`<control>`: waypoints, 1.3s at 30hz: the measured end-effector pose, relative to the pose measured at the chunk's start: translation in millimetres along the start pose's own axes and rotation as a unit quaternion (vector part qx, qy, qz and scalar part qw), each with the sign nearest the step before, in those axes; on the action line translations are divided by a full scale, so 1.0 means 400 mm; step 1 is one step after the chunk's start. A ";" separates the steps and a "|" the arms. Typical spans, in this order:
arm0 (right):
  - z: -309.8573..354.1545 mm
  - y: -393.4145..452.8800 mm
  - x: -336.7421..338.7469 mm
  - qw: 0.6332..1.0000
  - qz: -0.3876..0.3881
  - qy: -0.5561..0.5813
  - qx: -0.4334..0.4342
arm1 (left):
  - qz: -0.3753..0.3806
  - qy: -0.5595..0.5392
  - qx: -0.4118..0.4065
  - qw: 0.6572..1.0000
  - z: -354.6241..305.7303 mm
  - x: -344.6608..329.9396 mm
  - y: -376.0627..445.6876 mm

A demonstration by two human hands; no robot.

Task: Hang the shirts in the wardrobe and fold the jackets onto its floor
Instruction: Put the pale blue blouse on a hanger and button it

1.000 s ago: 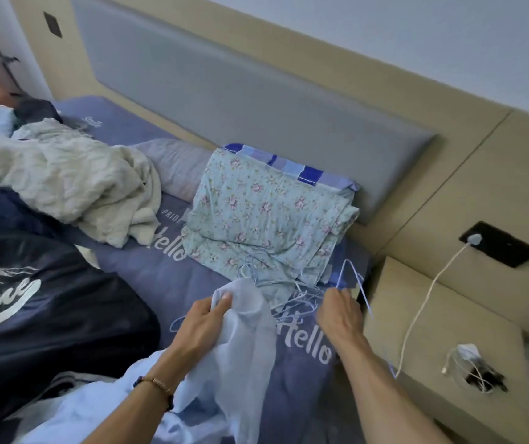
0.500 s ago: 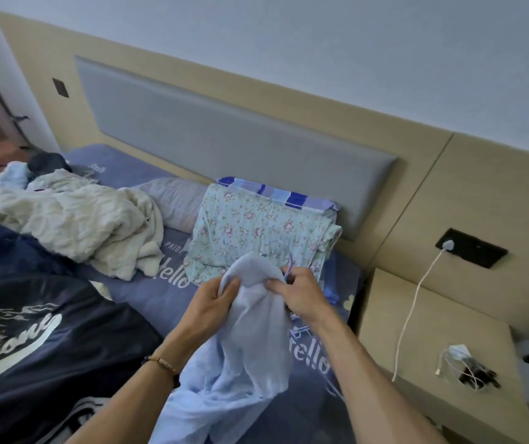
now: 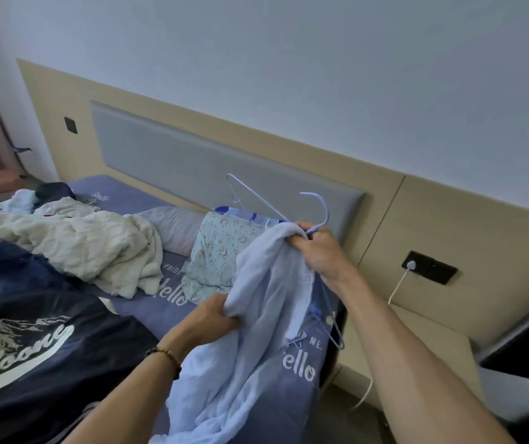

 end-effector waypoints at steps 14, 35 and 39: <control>0.100 -0.111 0.117 0.996 -0.083 -0.031 -0.025 | -0.169 -0.046 0.027 0.984 -0.083 0.105 -0.060; 0.152 -0.150 0.148 0.959 -0.106 -0.254 0.061 | -0.331 0.076 -0.157 0.927 -0.216 0.151 -0.105; 0.151 -0.160 0.151 0.955 -0.152 -0.242 0.076 | -0.328 0.188 -0.284 0.881 -0.250 0.180 -0.108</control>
Point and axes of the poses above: each hand's wrist, its own y-axis towards the middle knuckle, its own x-axis out of the back of the hand, z = x × y, the point moved 3 cm from there along y, towards the middle knuckle, and after that the axes turned 4 degrees about -z, right-handed, at the moved point
